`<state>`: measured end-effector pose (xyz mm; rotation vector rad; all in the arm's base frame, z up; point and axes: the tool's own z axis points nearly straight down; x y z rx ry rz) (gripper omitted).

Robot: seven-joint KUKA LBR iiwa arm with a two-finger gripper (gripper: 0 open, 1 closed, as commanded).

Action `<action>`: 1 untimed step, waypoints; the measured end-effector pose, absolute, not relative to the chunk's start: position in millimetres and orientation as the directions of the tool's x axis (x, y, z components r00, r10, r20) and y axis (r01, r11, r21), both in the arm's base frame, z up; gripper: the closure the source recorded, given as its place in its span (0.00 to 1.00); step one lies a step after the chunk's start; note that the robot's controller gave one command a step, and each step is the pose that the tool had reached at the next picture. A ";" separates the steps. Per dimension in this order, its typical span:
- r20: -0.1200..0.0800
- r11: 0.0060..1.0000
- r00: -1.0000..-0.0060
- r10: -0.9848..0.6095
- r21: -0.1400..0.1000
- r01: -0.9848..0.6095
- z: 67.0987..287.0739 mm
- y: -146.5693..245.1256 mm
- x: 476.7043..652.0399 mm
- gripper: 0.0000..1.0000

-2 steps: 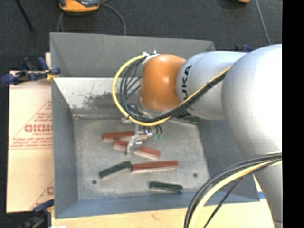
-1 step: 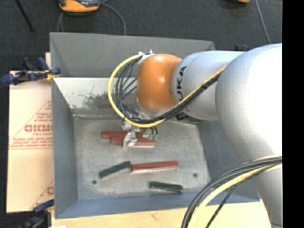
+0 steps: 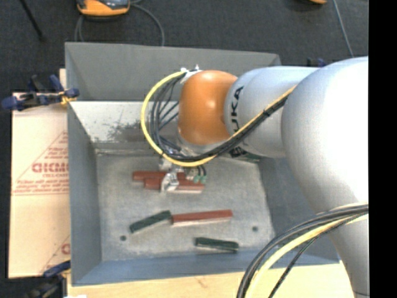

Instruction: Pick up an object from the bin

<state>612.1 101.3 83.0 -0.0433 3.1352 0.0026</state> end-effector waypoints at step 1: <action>-0.005 1.000 -1.000 -0.027 0.002 -0.027 84.6 101.2 611.6 1.00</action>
Offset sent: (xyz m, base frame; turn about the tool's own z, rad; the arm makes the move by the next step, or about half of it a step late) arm 0.0000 0.0000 0.0162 0.0000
